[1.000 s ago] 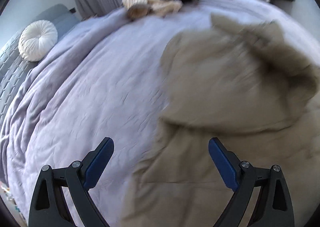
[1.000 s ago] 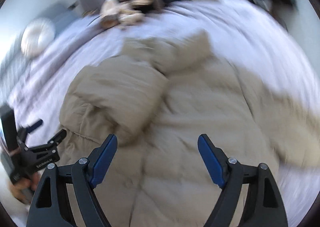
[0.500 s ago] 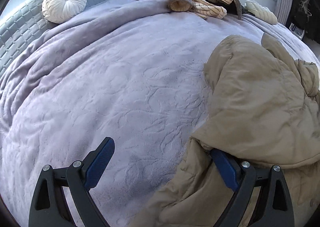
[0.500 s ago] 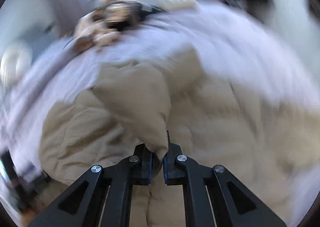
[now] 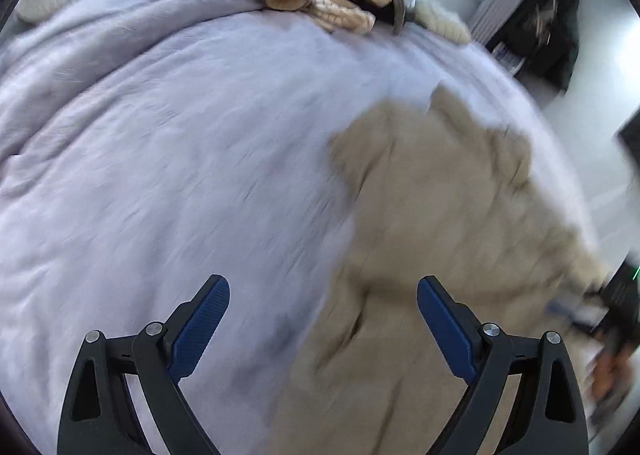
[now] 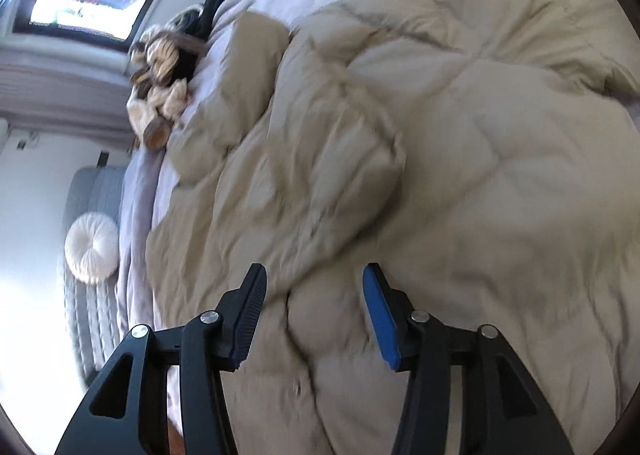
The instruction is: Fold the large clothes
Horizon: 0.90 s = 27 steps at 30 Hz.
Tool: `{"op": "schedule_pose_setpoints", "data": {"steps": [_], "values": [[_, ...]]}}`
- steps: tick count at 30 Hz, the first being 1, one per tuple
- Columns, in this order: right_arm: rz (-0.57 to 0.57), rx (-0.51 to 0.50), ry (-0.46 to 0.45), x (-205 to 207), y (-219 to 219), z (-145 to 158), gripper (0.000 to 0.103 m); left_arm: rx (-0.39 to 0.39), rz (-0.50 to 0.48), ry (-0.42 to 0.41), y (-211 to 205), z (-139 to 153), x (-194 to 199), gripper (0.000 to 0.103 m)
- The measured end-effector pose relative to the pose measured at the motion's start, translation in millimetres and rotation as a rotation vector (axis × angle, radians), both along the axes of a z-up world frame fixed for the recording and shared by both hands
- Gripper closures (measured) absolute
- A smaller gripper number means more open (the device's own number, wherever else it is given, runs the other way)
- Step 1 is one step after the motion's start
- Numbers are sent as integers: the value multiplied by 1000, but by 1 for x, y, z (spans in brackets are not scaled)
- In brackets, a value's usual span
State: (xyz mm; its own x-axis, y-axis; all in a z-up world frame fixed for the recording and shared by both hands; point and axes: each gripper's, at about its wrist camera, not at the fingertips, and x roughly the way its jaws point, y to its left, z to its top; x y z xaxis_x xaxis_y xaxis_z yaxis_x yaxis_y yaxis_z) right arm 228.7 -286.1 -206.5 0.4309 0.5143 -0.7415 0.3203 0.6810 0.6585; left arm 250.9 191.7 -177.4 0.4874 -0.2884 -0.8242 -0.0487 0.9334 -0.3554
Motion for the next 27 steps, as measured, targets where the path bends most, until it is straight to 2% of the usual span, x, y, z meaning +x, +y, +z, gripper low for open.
{"op": "schedule_pose_setpoints", "data": {"steps": [2,6,7,8,9,10,12,14,18,23,27], "values": [[10,16,2,-3,8,-2,49,-98,-8,5,0,-3,38,7],[6,14,-4,-1,20,-4,49,-190,-20,75,-15,-24,102,8],[2,16,-8,-2,21,-3,49,-206,-26,84,-20,-28,111,22],[-2,13,-12,-1,22,-3,49,-211,-32,82,-24,-32,117,60],[-5,8,-13,0,23,-3,49,-217,-44,95,-26,-36,120,75],[-9,5,-11,-1,23,-3,49,-209,-40,104,-26,-40,120,80],[-16,2,-5,3,26,-3,49,-141,-41,67,-21,-43,113,80],[-14,1,-7,7,32,-6,49,-89,-26,77,-11,-50,112,80],[1,-40,7,21,46,-14,49,-98,29,91,5,-57,111,80],[12,-44,-11,19,45,-2,49,-45,-7,70,1,-36,105,80],[18,-153,-86,17,36,27,49,-36,-6,5,13,-6,95,80]]}}
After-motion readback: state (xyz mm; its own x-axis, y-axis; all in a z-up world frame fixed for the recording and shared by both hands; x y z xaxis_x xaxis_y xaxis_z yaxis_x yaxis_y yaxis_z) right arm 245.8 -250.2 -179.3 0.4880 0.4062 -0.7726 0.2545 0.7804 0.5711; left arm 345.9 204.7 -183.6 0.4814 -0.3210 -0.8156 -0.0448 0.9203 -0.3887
